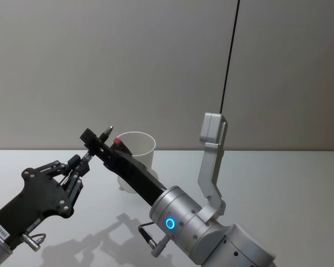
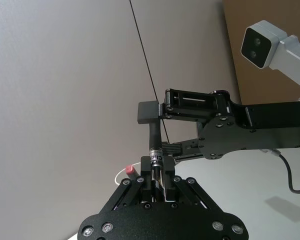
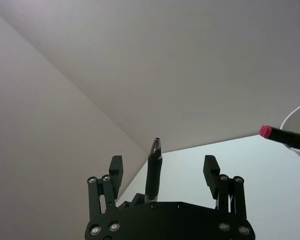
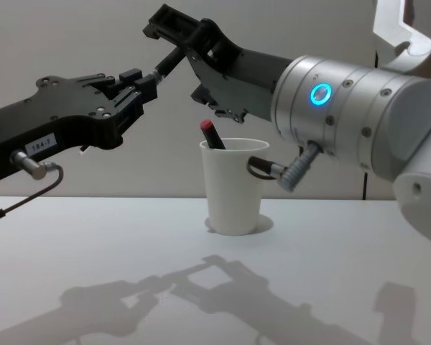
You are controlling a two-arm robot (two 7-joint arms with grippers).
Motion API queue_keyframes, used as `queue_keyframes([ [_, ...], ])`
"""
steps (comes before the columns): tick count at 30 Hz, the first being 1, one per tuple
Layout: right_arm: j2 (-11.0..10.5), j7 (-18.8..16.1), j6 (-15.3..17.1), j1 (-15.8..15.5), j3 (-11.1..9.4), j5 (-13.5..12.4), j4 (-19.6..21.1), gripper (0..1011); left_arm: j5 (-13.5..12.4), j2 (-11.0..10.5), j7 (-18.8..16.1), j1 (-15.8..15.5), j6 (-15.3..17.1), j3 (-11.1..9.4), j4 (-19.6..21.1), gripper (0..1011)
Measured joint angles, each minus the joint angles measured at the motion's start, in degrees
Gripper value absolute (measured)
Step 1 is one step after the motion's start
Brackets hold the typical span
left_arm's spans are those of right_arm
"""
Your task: Place the pen into the pen holder.
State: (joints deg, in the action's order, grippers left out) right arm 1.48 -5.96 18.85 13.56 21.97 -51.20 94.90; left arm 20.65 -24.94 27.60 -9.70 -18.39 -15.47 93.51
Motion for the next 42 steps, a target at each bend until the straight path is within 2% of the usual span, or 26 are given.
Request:
queue_keyframes([
  [33, -0.6, -1.0, -1.7, 2.6, 2.1, 0.0, -3.3, 1001, 0.0, 0.0, 0.0, 0.0, 0.0, 0.0, 0.0, 145],
  [42, -0.6, -1.1, -1.8, 2.8, 2.3, -0.1, -3.6, 810, 0.0, 0.0, 0.0, 0.0, 0.0, 0.0, 0.0, 145],
])
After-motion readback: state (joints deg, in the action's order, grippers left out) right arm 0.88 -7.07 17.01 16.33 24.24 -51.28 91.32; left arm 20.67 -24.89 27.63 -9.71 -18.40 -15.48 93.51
